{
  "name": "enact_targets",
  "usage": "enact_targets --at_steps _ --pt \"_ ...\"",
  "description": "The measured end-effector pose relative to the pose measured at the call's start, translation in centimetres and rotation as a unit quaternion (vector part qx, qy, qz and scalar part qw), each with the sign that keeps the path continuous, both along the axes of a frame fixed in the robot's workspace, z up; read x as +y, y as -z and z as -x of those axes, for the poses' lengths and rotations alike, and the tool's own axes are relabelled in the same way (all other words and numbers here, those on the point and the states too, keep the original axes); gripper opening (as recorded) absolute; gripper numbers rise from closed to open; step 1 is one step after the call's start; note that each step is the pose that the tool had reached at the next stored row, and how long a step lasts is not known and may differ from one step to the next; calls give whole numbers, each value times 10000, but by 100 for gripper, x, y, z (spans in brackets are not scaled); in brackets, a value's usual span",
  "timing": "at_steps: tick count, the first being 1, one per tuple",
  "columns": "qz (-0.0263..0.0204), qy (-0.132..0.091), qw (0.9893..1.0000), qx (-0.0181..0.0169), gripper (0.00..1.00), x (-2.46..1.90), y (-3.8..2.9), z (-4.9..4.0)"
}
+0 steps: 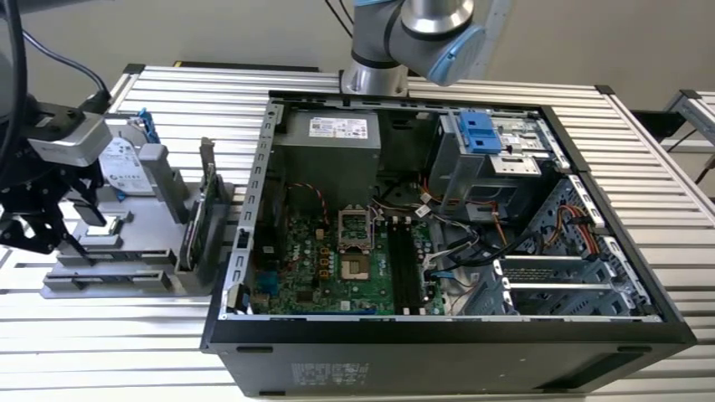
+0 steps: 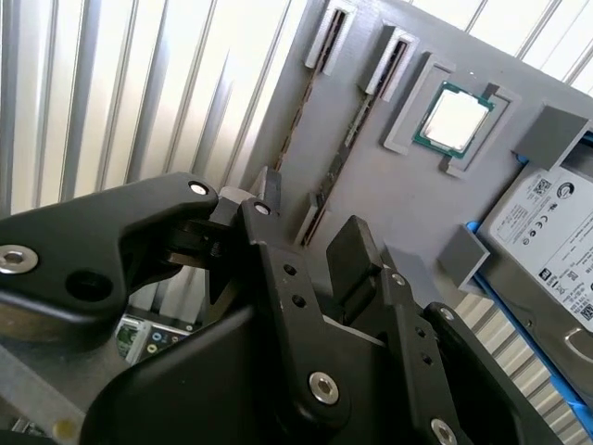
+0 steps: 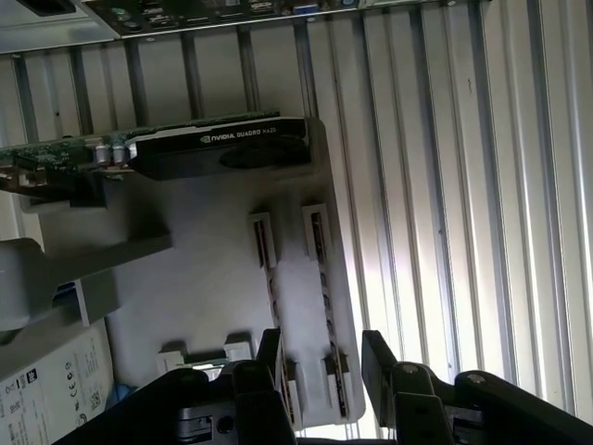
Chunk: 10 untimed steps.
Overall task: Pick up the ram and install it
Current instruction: 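Pick up the ram and move it above insertion slot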
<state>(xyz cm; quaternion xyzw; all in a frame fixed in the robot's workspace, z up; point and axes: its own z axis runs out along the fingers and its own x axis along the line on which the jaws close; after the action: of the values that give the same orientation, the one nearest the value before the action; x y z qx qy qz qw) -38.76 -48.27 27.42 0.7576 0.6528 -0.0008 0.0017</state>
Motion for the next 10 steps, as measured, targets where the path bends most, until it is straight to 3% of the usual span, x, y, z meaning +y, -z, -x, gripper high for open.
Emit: enact_targets --at_steps 10 --pt "0 -1 10000 1 100 1 69 1"
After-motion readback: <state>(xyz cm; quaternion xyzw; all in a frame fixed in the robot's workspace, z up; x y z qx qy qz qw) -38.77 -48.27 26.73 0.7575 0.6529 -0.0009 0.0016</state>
